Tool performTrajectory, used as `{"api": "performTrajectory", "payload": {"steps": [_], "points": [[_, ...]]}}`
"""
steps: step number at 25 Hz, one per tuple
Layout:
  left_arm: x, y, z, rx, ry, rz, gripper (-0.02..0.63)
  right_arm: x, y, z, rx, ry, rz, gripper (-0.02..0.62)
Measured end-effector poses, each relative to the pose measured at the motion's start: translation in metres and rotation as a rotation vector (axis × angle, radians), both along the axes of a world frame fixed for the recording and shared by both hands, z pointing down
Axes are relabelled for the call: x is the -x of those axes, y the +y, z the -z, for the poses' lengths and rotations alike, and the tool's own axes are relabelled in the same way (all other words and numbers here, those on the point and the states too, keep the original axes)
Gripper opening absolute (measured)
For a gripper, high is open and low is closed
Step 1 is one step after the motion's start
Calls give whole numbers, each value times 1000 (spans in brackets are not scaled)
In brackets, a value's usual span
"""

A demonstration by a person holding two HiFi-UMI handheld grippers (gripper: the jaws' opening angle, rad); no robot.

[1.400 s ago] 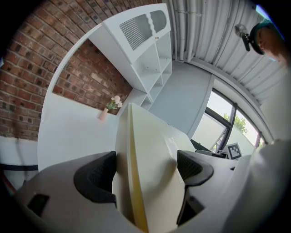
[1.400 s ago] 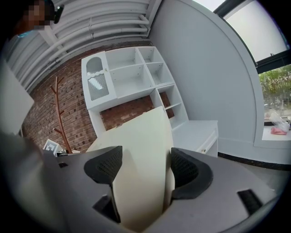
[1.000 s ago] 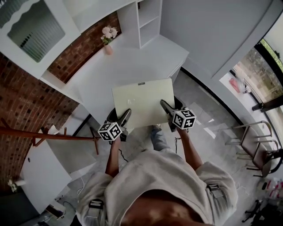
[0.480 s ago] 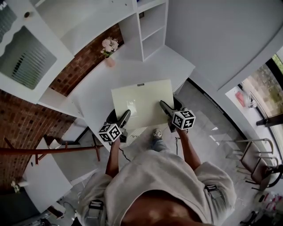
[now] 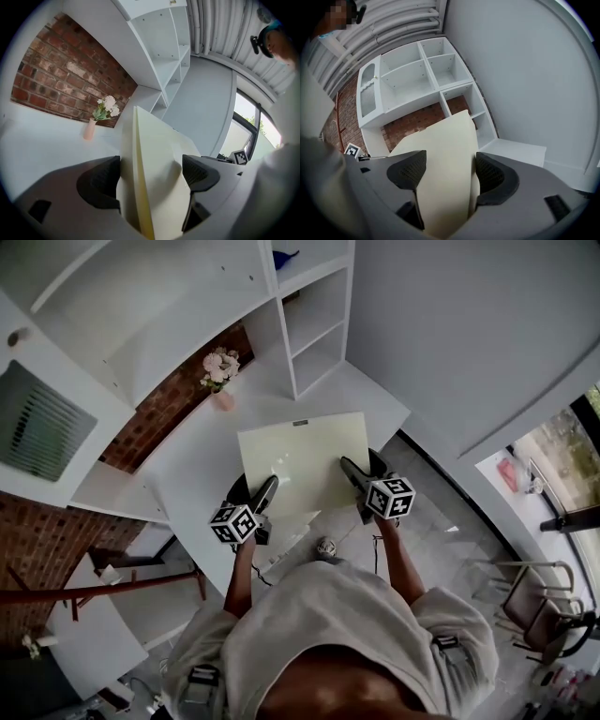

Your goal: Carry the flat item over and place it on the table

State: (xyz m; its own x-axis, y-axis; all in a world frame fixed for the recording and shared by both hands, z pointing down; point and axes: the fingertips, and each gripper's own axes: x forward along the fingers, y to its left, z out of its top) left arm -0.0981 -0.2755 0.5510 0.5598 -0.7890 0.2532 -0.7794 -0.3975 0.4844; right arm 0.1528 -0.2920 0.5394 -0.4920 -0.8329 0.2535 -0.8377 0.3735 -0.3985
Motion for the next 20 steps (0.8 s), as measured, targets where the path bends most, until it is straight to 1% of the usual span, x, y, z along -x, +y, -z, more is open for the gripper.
{"api": "performTrajectory", "payload": {"steps": [5,9,15,20], "points": [[-13,-36,1,-6,-7,9,425,-13,-38,-1,-4,-7,9,348],[-18,-53,-4,3,-17,18,425,-17,-57,-6,7,-12,16,348],[-20,-67,-7,21,-25,30,425,-21,-75,-11,22,-24,28,348],[-19,-70,-9,25,-32,29,425,-19,-77,-16,27,-34,28,347]]}}
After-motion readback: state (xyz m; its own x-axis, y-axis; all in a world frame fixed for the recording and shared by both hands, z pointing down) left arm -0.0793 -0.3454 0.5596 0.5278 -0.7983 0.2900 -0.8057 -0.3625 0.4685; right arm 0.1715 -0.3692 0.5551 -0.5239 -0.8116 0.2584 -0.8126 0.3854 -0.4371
